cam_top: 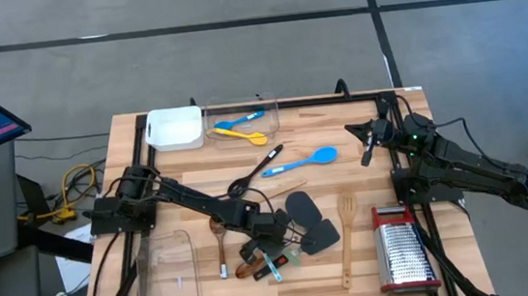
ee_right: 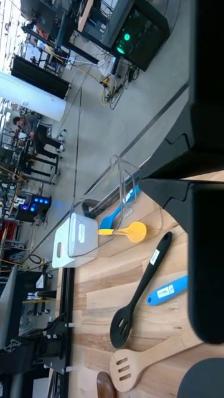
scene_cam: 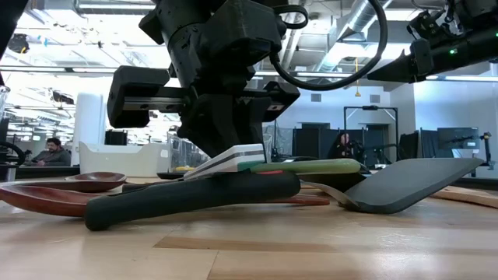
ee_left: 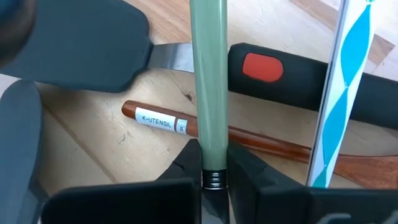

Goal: Pick & Place Kitchen Items
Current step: Put the green table knife into the white bin

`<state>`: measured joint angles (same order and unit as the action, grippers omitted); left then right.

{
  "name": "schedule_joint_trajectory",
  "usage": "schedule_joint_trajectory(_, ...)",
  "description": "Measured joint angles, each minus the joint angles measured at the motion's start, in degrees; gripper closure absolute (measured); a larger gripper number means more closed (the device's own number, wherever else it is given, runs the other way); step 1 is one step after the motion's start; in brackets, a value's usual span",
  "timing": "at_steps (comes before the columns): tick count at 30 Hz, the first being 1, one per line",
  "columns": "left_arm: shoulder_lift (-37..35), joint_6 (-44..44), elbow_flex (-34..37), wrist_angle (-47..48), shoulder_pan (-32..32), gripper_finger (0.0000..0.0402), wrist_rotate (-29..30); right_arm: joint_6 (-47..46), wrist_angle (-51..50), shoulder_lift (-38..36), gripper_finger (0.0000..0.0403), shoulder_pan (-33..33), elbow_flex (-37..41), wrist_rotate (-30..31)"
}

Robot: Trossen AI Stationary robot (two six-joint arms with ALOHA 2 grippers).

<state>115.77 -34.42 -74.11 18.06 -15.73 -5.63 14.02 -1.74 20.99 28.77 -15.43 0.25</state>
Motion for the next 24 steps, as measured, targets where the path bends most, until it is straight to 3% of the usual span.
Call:
schedule_joint_trajectory(11,-0.3,0.0,-0.1,-0.4,0.0,0.0381,0.2,0.0,0.0,0.0,0.0401,0.0,0.0,0.0)
schedule_joint_trajectory(24,-8.2,0.0,-0.5,-2.9,1.2,0.0377,7.8,0.0,-0.6,0.0,0.0401,0.3,0.0,0.0)
